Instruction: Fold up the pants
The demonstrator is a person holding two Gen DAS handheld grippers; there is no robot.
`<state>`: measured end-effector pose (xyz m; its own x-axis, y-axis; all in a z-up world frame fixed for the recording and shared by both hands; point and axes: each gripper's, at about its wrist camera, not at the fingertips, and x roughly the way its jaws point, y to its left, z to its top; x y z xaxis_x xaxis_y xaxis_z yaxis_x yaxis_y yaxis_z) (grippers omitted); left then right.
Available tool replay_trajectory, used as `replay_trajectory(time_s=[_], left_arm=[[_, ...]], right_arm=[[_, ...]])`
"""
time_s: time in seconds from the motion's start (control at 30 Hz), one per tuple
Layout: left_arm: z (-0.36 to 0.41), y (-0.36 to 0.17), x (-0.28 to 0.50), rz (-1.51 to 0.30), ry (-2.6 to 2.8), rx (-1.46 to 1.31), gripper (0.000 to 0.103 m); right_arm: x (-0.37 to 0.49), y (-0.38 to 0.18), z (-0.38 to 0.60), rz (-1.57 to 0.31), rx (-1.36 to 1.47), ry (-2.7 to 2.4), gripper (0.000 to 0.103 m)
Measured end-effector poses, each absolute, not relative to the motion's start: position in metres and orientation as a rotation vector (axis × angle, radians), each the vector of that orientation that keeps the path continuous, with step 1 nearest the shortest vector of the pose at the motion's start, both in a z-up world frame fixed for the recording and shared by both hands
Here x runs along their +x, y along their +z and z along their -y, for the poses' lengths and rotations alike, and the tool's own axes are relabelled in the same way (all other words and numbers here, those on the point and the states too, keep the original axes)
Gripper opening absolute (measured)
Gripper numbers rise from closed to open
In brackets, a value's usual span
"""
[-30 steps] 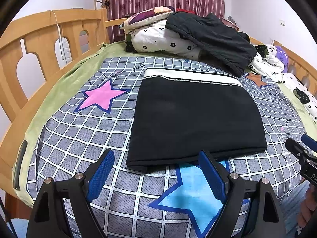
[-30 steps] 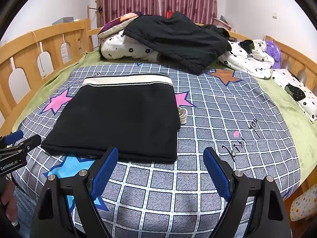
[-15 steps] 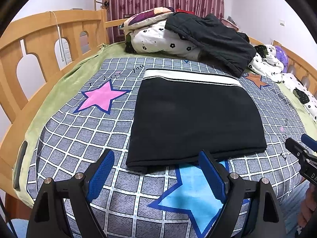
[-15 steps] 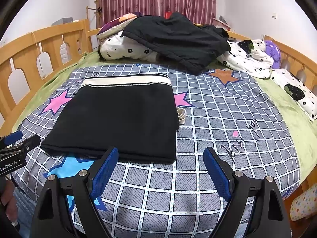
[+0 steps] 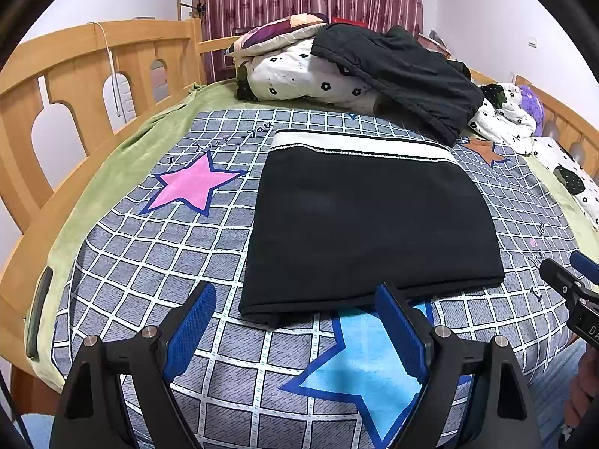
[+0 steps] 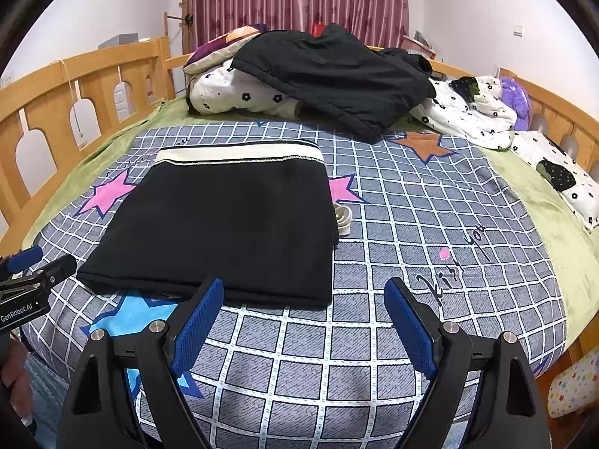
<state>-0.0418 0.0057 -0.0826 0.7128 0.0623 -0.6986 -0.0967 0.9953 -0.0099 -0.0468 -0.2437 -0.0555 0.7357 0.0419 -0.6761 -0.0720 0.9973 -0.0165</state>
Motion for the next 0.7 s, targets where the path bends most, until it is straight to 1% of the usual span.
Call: replay_trajectory(time_s=[0.7], left_arm=[[-0.0074, -0.0802, -0.0412, -0.771, 0.087, -0.051, 0.086]], right_arm=[[-0.0473, -0.0544, 0.2449, -0.738, -0.040, 0.061, 0.086]])
